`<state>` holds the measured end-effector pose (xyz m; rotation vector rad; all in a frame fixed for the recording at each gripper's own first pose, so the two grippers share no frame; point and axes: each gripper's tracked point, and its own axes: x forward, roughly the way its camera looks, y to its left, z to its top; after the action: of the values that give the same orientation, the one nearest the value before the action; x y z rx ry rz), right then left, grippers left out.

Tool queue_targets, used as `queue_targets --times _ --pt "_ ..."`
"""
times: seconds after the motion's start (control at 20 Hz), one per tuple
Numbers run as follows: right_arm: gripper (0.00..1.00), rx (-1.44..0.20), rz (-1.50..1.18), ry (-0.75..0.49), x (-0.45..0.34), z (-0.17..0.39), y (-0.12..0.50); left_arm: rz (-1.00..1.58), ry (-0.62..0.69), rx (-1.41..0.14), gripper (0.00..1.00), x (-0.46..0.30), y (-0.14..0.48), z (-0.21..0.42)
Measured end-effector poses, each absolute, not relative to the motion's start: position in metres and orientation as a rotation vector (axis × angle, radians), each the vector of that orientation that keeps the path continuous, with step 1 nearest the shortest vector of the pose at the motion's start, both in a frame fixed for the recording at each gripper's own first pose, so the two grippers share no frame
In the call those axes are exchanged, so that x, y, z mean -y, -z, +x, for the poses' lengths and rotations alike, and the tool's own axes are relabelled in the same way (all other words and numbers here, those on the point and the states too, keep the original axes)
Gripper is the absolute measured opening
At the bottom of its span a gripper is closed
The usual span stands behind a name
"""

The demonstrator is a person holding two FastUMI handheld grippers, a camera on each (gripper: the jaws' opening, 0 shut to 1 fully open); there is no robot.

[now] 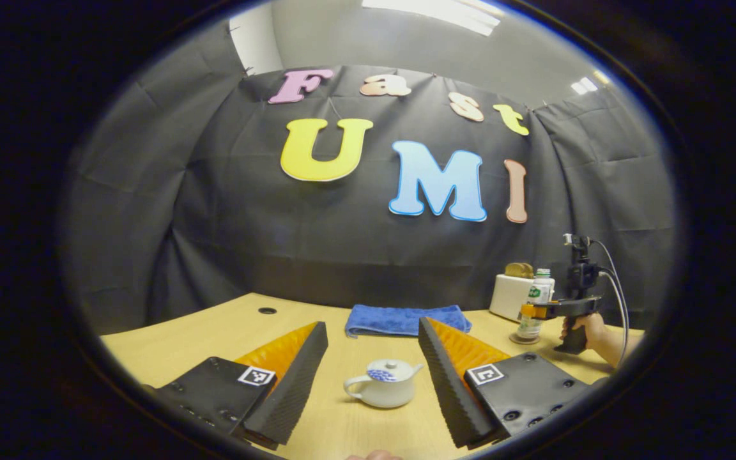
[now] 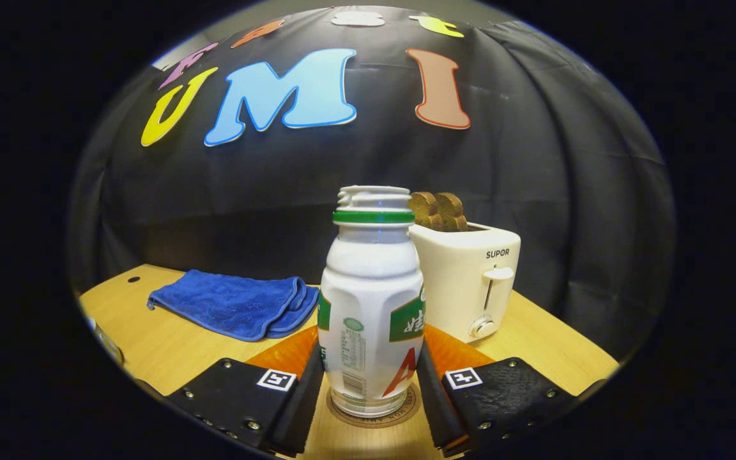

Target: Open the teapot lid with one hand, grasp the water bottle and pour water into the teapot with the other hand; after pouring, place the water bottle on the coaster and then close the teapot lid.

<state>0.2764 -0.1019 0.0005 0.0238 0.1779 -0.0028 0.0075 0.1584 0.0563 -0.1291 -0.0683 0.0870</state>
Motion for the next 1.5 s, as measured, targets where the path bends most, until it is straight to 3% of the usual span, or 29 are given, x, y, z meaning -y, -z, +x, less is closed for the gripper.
queue_targets --times 0.6,0.7,0.75,0.85,1.0,1.2,1.35,1.5 --pt "0.71 -0.162 -0.027 0.014 0.103 0.276 0.006 -0.097 -0.082 0.069 0.96 -0.145 -0.053 0.003" --pt "0.75 -0.171 -0.069 0.026 0.103 0.274 0.011 -0.097 -0.061 0.064 0.96 -0.138 -0.052 0.002" --pt "0.96 -0.146 -0.099 0.066 0.111 0.270 0.005 -0.096 -0.060 0.066 0.96 -0.138 -0.053 0.000" --pt "0.97 -0.054 -0.127 0.104 0.113 0.265 -0.025 -0.088 -0.060 0.073 0.96 -0.136 -0.056 -0.006" --pt "0.97 0.021 -0.104 0.110 0.108 0.234 -0.058 -0.095 -0.062 0.092 0.96 -0.133 -0.064 -0.018" --pt "0.96 0.047 -0.025 0.072 0.068 0.137 -0.064 -0.133 -0.066 0.155 0.96 -0.110 -0.064 -0.018" --pt "0.96 0.013 0.001 -0.028 0.007 0.067 -0.039 -0.131 -0.059 0.065 0.97 -0.072 -0.016 0.014" --pt "0.97 0.014 -0.084 -0.076 -0.024 0.031 -0.019 -0.169 -0.058 -0.018 0.96 -0.051 0.014 0.022"
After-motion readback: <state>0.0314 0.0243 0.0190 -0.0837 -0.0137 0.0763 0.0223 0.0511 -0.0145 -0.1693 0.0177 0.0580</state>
